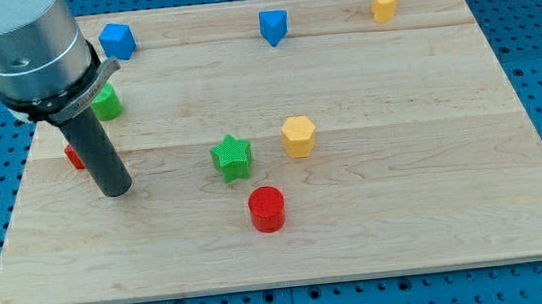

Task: Move your arm to the bottom left of the green star

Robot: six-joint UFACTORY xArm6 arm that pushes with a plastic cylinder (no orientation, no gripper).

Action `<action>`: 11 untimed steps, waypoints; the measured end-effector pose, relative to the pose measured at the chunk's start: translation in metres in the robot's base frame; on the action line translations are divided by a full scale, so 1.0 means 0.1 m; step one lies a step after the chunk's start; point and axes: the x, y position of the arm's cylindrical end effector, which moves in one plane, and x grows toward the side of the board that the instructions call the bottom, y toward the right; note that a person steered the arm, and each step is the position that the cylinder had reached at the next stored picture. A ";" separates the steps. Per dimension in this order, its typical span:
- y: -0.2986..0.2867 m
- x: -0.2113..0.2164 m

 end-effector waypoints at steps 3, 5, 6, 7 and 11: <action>0.01 0.24; 0.29 0.61; 0.72 0.76; 0.90 0.76; 0.87 0.48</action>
